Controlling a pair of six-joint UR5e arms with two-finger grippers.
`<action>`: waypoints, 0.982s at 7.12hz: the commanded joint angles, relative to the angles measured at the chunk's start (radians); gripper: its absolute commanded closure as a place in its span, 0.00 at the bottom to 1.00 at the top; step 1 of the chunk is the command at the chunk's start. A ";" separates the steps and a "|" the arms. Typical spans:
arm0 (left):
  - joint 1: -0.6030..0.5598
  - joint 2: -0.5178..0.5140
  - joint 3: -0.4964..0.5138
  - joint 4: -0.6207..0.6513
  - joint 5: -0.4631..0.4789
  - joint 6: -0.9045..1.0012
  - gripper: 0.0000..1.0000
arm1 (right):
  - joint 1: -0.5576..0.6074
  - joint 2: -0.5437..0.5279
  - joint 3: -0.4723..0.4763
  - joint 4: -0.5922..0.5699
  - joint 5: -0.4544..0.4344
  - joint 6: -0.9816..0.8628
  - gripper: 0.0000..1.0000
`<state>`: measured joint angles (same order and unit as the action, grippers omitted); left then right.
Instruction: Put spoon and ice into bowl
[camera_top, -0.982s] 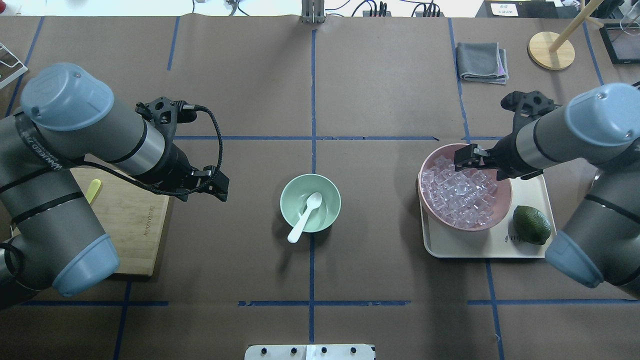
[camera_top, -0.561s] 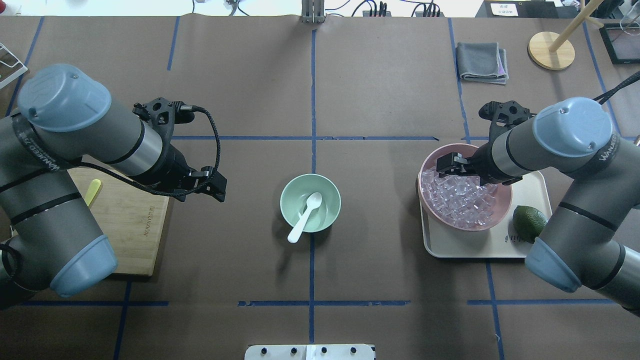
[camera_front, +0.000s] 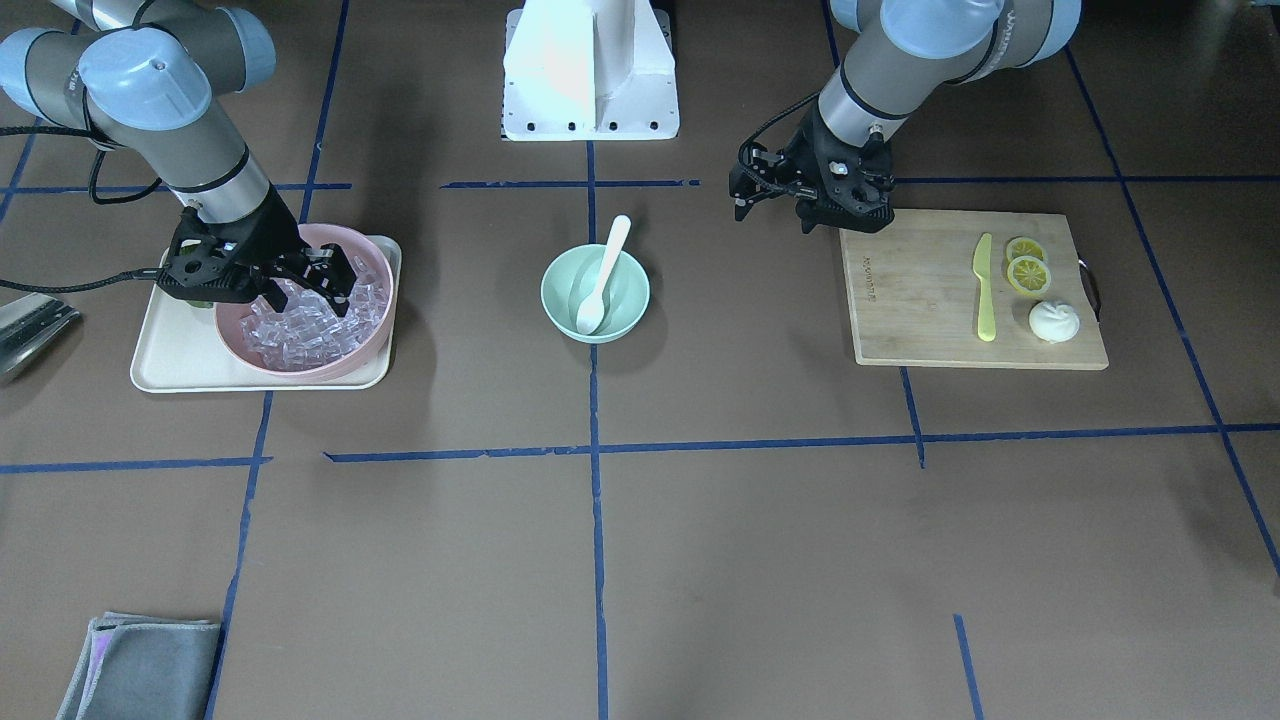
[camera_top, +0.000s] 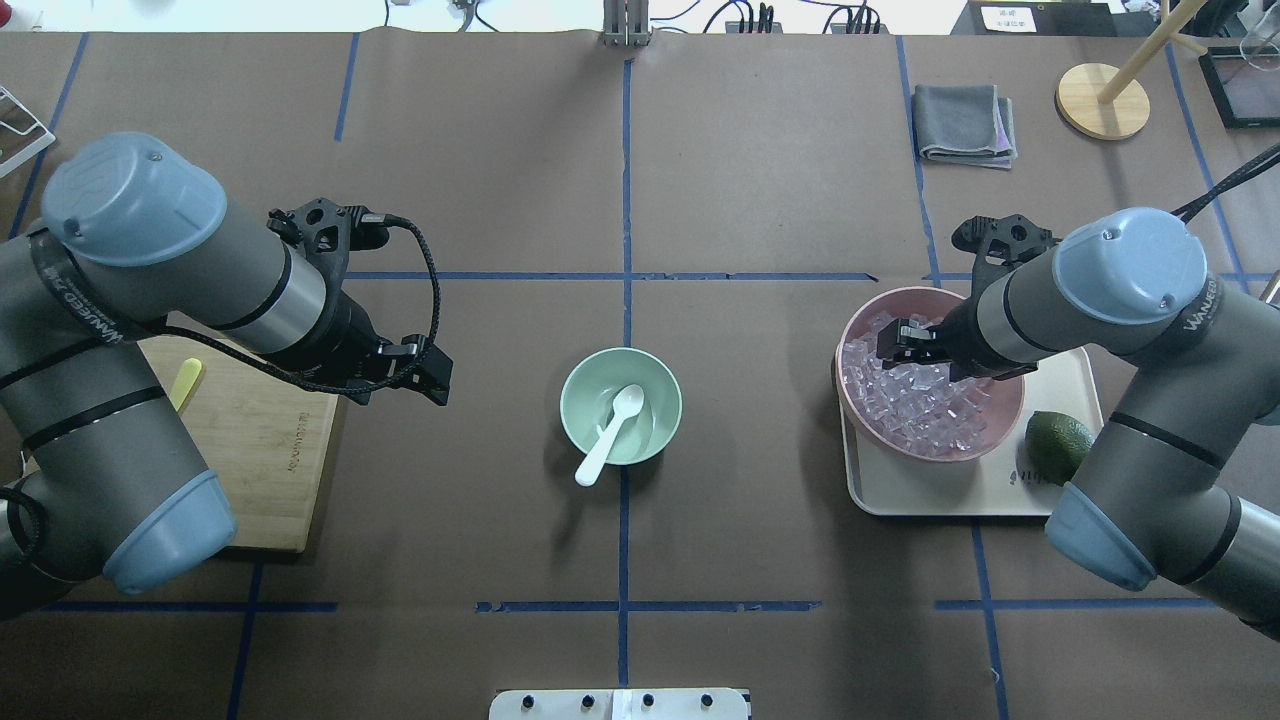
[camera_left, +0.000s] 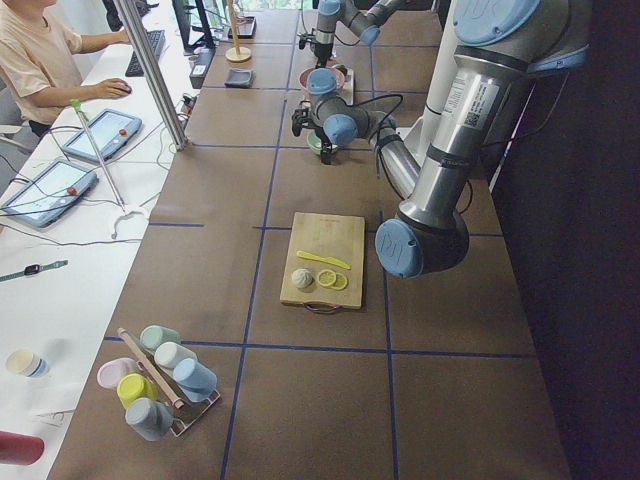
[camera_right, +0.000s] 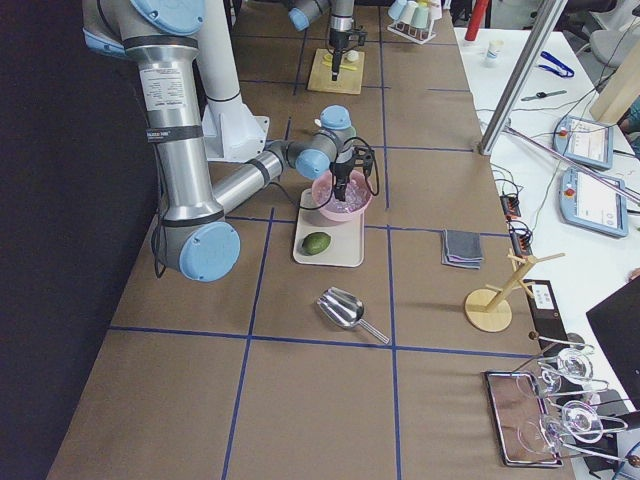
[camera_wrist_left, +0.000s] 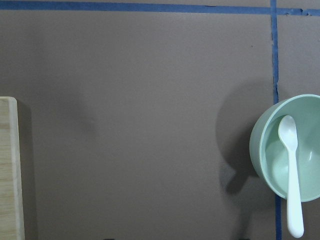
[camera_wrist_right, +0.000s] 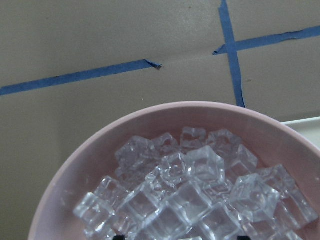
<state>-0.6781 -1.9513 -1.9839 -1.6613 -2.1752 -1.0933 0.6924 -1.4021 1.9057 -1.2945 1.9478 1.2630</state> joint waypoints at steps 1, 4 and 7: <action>0.000 0.000 -0.001 0.000 0.000 0.001 0.13 | -0.002 -0.002 0.000 0.000 0.002 -0.001 0.56; -0.001 0.000 -0.003 0.000 0.000 0.001 0.13 | -0.001 -0.005 0.009 0.000 0.014 -0.001 1.00; -0.027 0.002 -0.032 0.000 -0.009 0.000 0.13 | -0.008 0.050 0.088 -0.002 0.016 0.031 1.00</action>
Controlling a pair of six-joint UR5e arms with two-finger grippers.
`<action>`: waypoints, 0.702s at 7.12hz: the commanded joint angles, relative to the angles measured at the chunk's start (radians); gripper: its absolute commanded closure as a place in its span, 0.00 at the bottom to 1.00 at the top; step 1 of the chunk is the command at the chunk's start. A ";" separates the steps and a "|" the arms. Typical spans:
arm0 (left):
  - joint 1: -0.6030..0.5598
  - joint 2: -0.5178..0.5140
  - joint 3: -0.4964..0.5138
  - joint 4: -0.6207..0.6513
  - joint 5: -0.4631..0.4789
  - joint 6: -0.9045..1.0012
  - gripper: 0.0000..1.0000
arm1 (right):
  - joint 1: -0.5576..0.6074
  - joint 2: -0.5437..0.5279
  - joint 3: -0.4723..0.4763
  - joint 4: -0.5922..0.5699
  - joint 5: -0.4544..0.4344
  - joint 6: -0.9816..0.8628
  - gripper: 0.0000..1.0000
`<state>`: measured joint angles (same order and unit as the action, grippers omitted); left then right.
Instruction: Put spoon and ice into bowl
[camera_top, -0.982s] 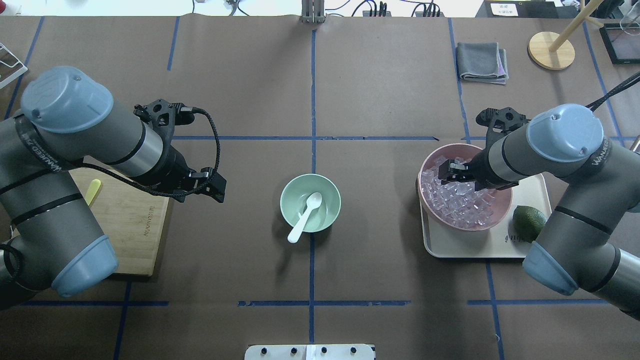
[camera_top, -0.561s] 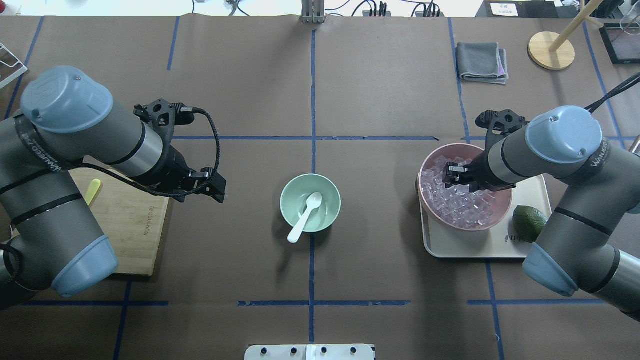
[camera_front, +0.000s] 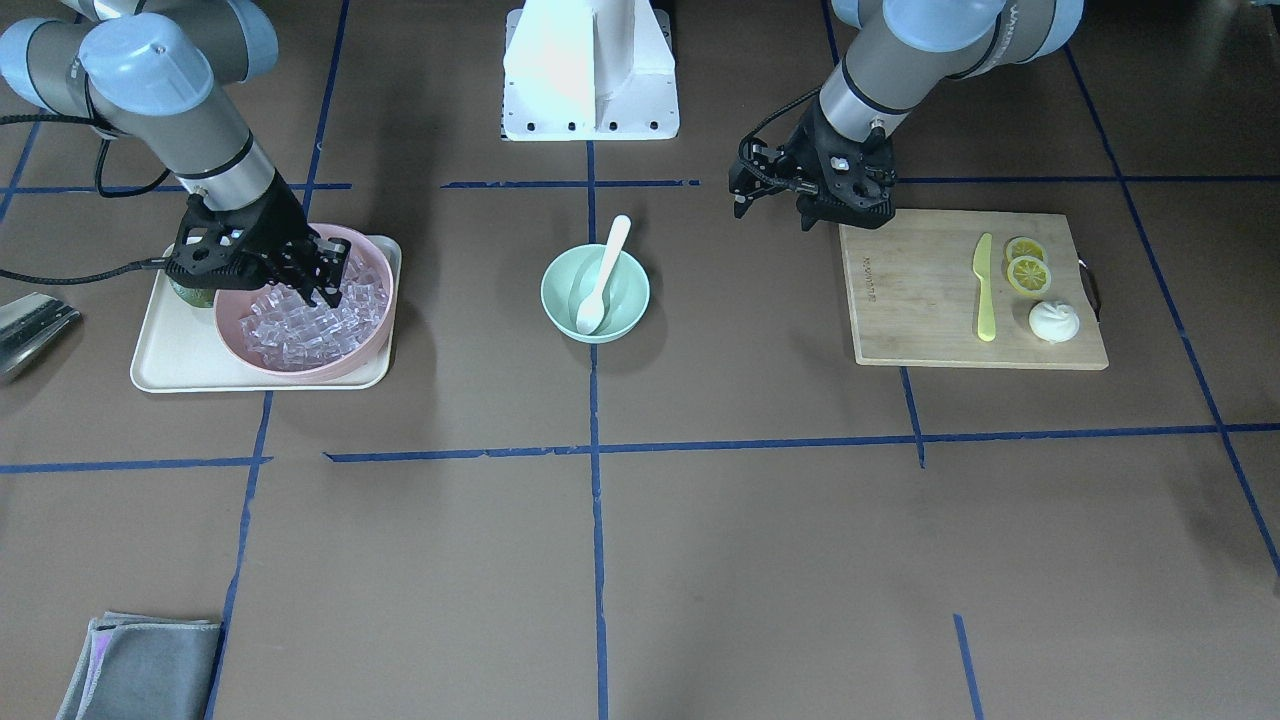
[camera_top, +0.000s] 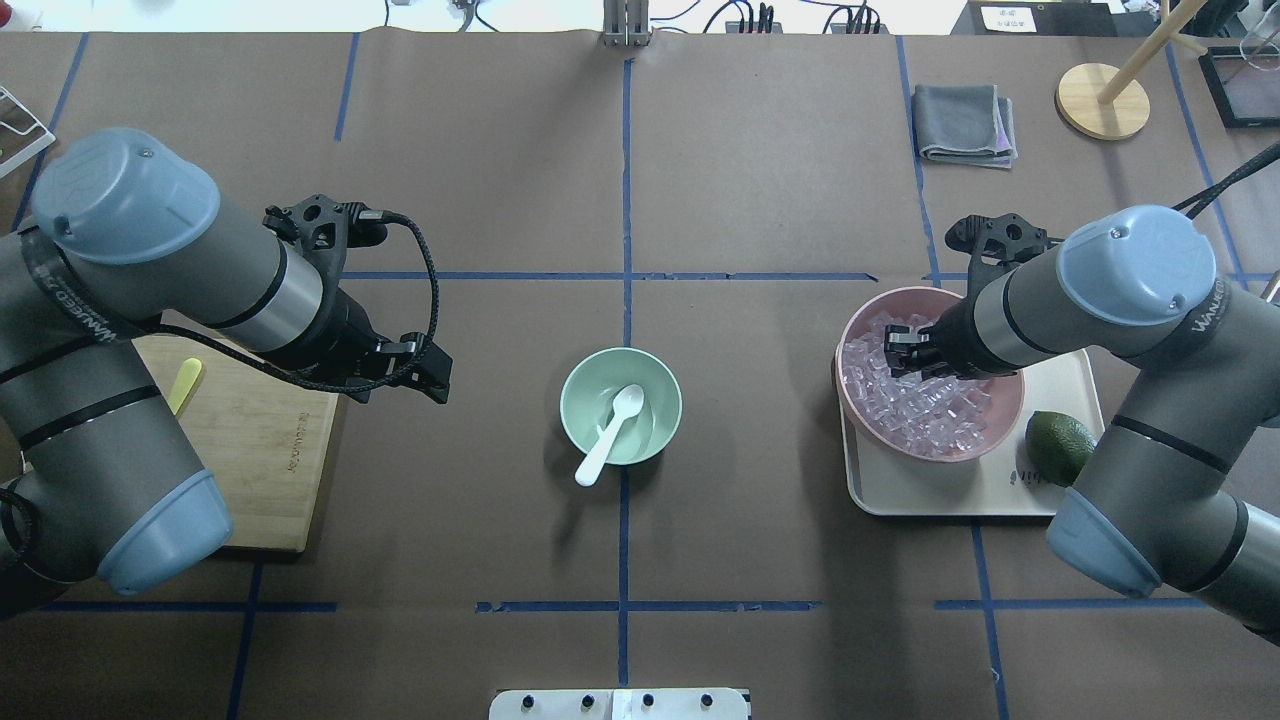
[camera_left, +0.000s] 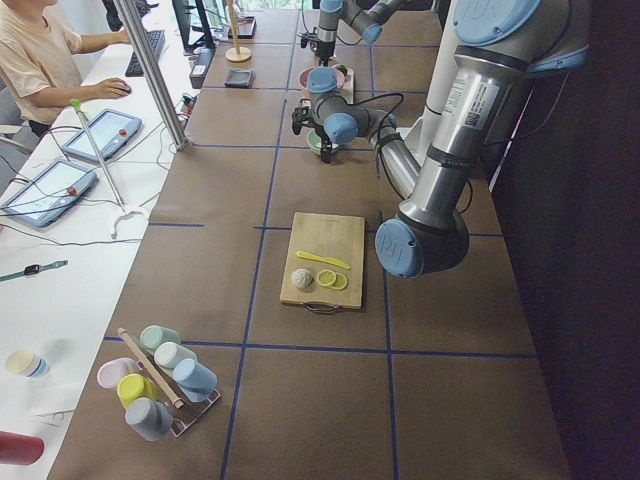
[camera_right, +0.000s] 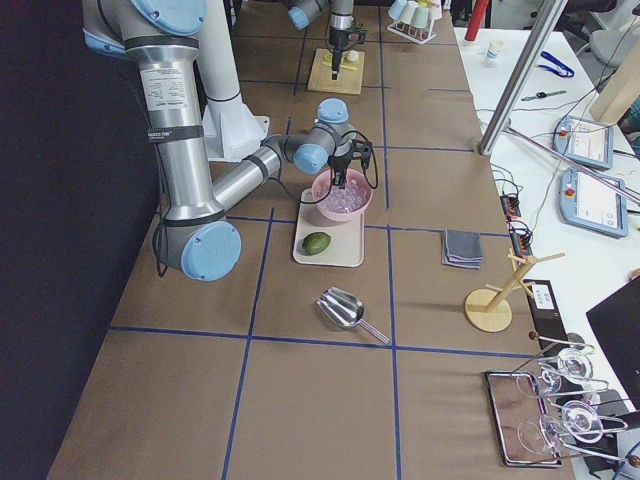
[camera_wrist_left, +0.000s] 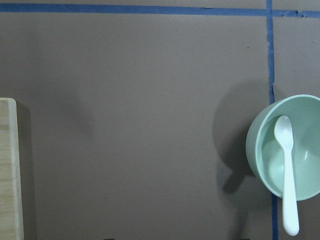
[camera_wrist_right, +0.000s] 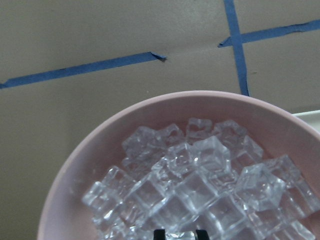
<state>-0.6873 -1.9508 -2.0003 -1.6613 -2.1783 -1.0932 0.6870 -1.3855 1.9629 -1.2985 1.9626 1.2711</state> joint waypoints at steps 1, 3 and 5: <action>-0.029 0.004 -0.034 0.008 -0.005 -0.001 0.13 | -0.044 0.128 0.007 -0.007 -0.005 0.125 1.00; -0.032 0.021 -0.032 0.005 -0.003 -0.002 0.12 | -0.116 0.299 -0.105 -0.005 -0.051 0.273 1.00; -0.028 0.023 -0.029 0.005 -0.005 -0.007 0.10 | -0.164 0.396 -0.194 0.004 -0.108 0.327 1.00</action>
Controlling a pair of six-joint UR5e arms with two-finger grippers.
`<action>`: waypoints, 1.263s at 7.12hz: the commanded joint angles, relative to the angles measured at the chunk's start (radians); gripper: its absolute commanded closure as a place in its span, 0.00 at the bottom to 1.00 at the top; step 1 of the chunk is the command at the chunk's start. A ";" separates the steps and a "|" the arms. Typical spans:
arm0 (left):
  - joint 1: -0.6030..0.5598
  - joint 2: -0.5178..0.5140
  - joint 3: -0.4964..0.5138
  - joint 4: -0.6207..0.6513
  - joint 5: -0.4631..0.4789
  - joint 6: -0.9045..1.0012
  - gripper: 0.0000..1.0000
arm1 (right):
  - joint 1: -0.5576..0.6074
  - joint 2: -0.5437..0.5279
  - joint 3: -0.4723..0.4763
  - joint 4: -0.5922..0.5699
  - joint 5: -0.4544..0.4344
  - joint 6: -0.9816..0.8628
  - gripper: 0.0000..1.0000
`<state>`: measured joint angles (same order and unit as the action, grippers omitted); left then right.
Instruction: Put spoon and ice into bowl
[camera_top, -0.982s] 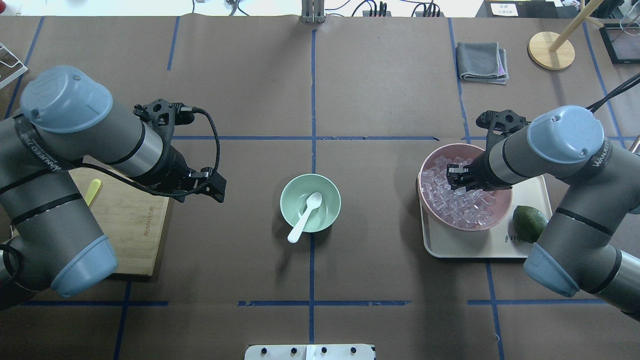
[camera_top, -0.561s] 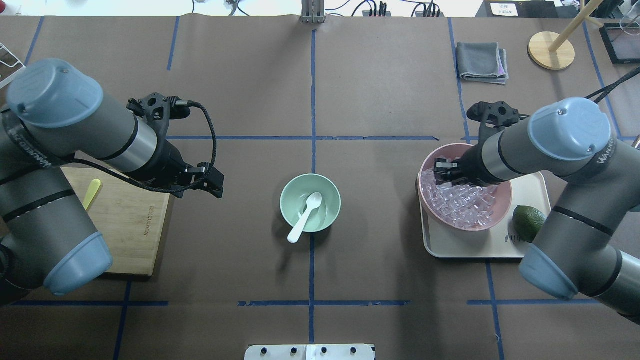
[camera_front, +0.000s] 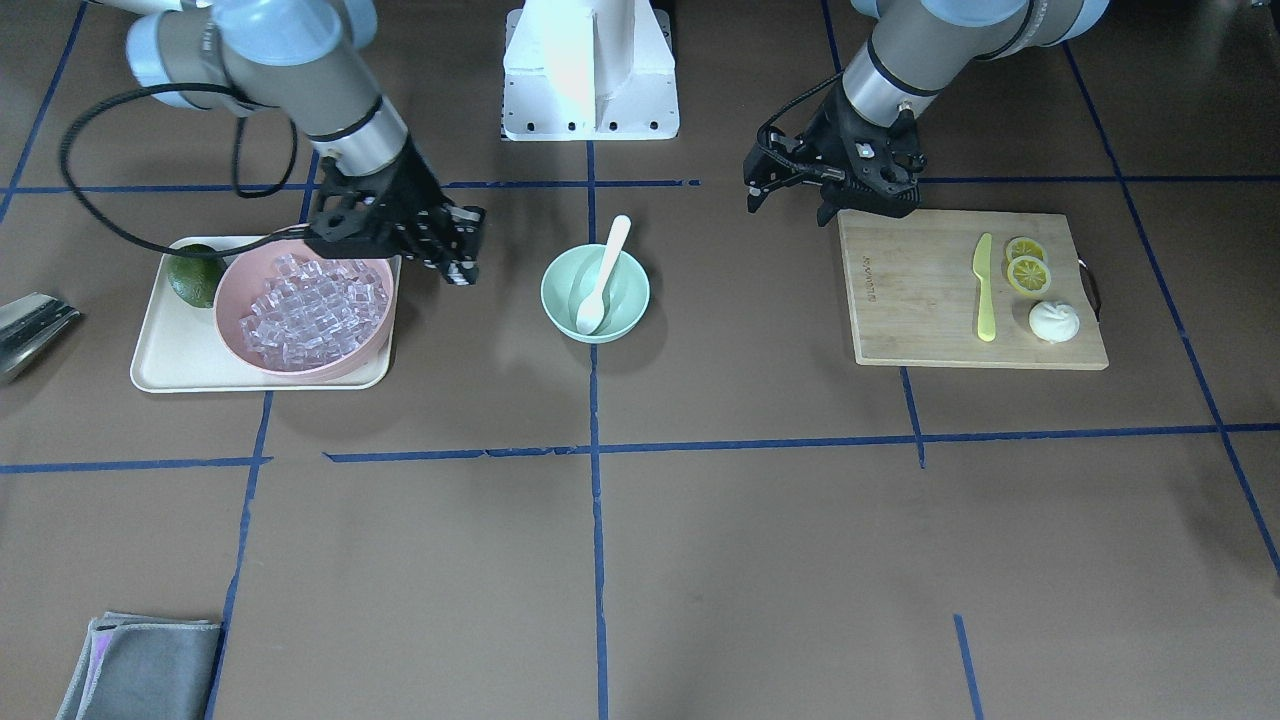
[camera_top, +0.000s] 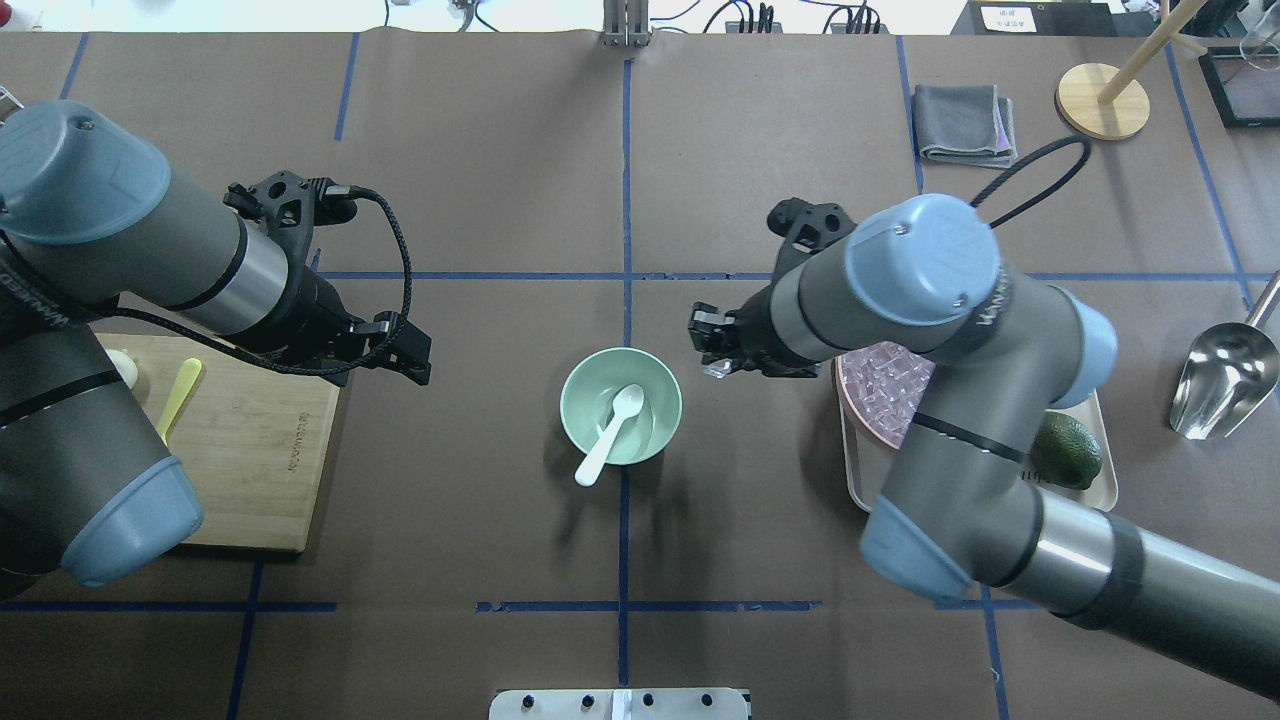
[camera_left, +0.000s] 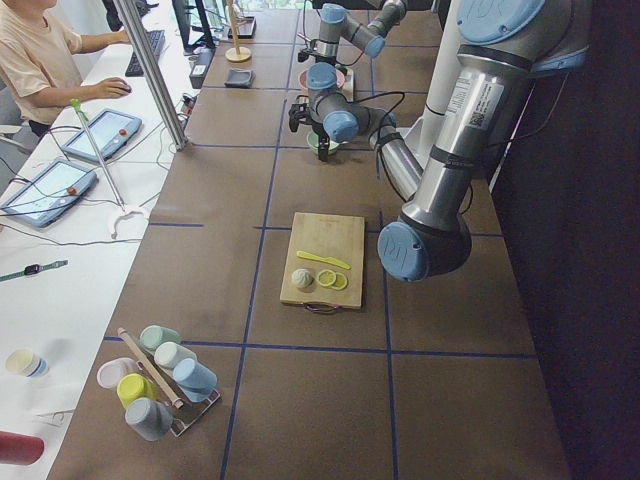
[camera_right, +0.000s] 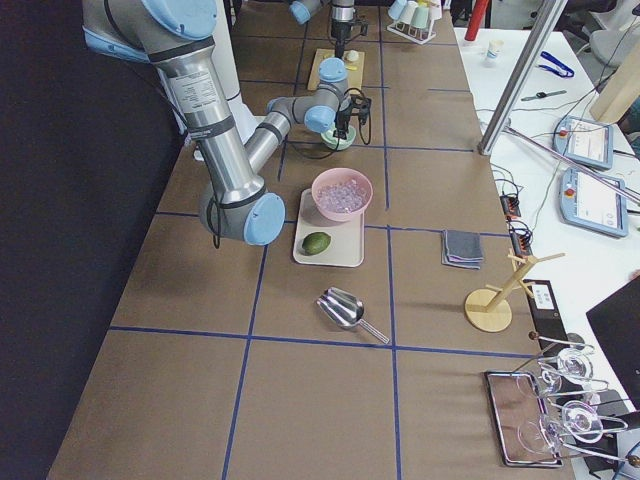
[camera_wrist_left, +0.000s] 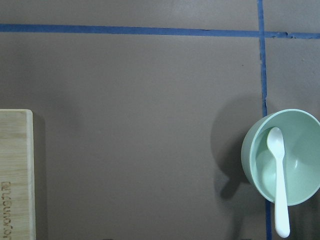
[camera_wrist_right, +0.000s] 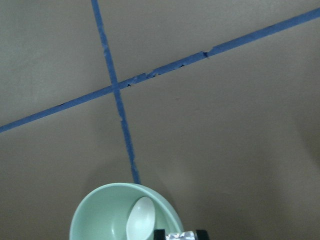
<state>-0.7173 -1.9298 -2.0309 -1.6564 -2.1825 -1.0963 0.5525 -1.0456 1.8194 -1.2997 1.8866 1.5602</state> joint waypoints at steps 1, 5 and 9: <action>0.004 0.002 0.003 0.000 0.000 -0.008 0.10 | -0.054 0.079 -0.083 0.007 -0.073 0.043 0.99; -0.004 0.003 -0.003 0.000 0.000 -0.004 0.09 | -0.077 0.108 -0.111 0.005 -0.087 0.049 0.00; -0.060 0.145 -0.055 0.000 -0.003 0.126 0.08 | 0.043 -0.082 0.096 -0.006 0.053 0.023 0.00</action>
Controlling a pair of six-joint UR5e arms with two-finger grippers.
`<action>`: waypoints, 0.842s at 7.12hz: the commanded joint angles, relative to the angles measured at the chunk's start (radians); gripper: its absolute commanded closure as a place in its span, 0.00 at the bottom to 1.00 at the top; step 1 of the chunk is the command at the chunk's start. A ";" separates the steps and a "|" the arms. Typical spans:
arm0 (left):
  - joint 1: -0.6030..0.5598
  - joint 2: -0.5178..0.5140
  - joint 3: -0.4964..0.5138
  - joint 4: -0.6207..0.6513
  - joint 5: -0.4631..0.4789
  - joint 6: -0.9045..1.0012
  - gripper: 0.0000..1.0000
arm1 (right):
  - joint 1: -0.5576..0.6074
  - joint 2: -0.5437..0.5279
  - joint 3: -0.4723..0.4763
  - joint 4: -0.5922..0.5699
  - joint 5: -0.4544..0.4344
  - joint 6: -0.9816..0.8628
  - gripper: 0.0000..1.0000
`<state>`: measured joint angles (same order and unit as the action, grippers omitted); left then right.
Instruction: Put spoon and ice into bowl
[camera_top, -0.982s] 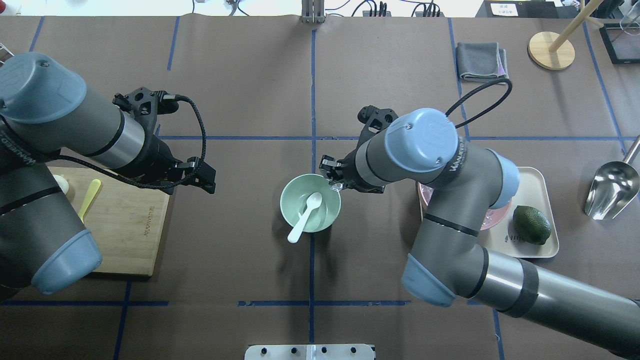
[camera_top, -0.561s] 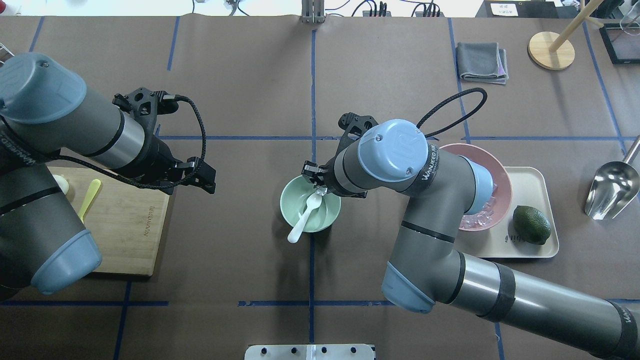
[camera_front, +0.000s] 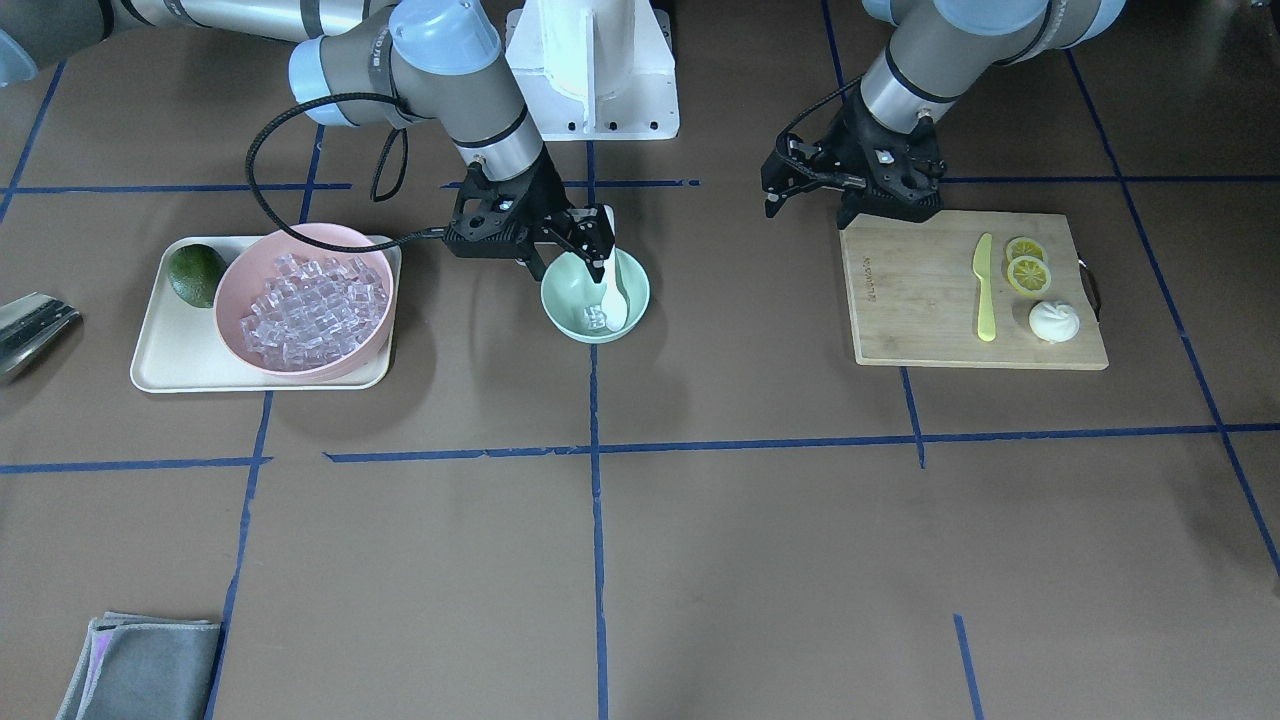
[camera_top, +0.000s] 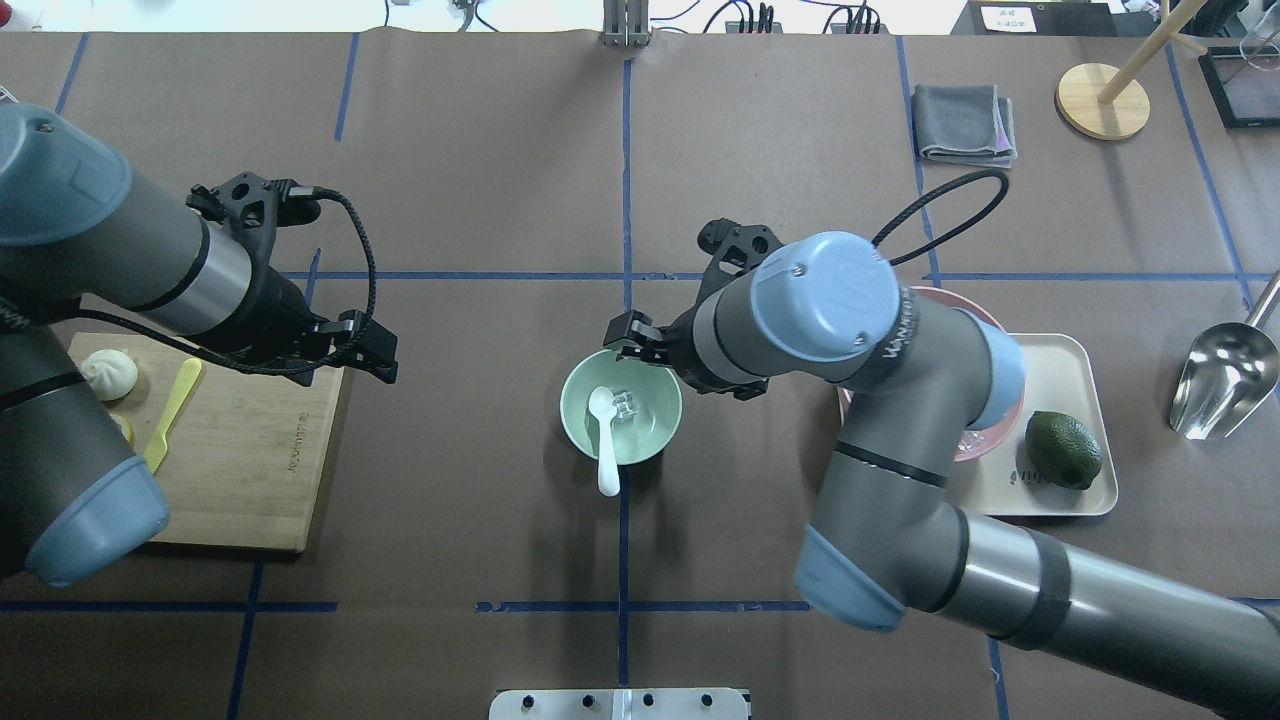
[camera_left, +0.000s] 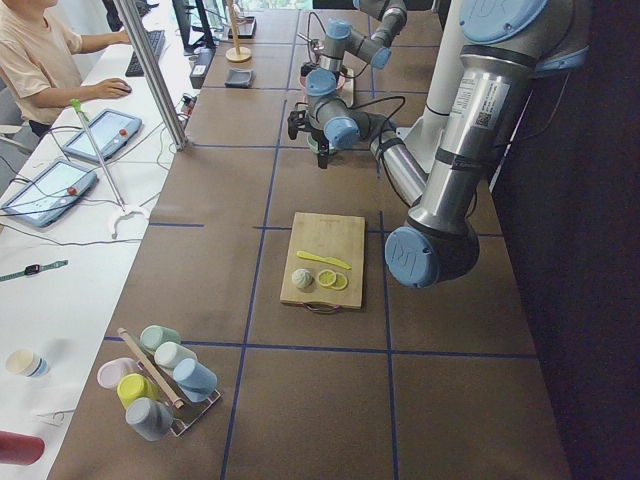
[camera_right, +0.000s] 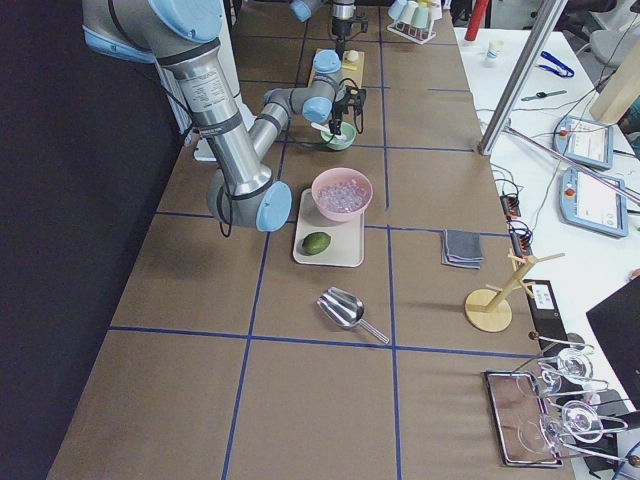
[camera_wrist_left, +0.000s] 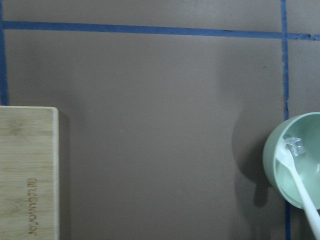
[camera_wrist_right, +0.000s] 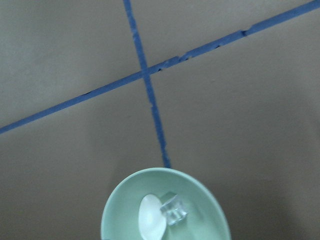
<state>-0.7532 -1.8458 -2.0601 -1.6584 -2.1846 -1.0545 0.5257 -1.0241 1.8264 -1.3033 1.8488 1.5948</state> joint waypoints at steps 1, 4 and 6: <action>-0.059 0.123 -0.031 0.000 -0.001 0.194 0.08 | 0.180 -0.222 0.132 0.001 0.224 -0.135 0.00; -0.194 0.278 -0.022 0.006 -0.004 0.510 0.07 | 0.492 -0.624 0.237 -0.001 0.466 -0.715 0.00; -0.324 0.341 0.009 0.037 -0.015 0.757 0.07 | 0.704 -0.770 0.174 -0.008 0.506 -1.125 0.00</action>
<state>-0.9937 -1.5471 -2.0712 -1.6426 -2.1951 -0.4609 1.0946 -1.7044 2.0398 -1.3072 2.3246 0.7220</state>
